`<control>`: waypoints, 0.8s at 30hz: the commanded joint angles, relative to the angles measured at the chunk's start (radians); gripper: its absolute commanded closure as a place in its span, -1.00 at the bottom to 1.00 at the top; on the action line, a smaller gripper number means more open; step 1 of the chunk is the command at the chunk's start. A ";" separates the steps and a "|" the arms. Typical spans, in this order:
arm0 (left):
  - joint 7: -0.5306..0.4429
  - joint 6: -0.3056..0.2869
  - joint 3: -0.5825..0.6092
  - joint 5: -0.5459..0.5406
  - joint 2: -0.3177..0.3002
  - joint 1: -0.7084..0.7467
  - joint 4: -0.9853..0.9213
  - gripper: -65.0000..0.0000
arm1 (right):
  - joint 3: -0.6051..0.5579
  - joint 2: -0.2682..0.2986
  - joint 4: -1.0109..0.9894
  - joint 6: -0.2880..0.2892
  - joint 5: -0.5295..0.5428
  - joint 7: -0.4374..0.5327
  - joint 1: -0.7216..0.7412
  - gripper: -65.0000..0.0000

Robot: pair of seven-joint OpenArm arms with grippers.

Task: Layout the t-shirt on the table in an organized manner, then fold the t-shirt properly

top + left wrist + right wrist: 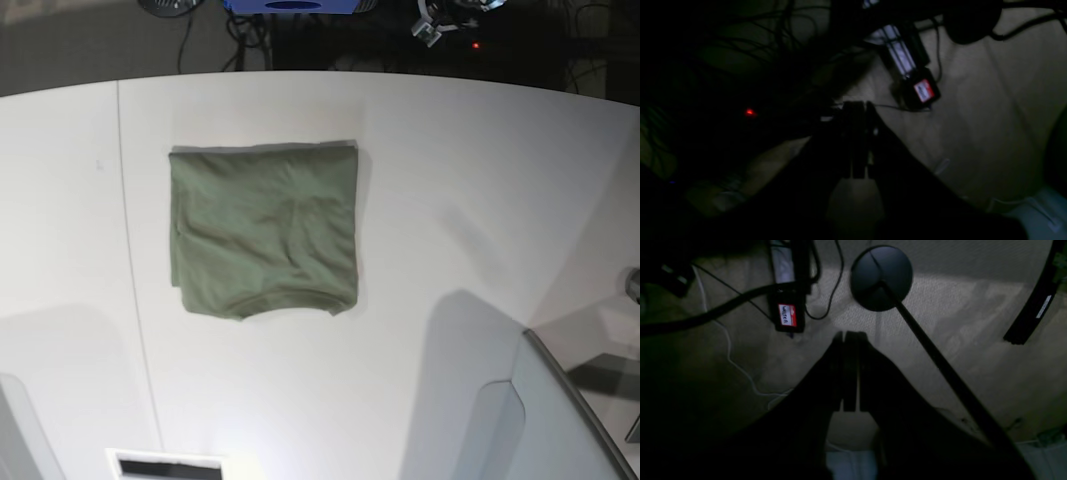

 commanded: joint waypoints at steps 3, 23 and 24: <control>-0.011 -0.002 0.001 -0.003 -0.028 0.005 0.004 1.00 | -0.001 -0.008 -0.003 -0.004 0.000 0.001 -0.023 0.98; -0.011 -0.002 0.002 0.002 0.026 -0.008 0.010 1.00 | -0.003 0.000 0.001 -0.004 -0.002 0.001 -0.017 0.98; -0.011 -0.002 0.001 0.000 0.029 -0.009 0.011 1.00 | -0.003 0.000 0.001 -0.004 -0.002 0.001 -0.017 0.98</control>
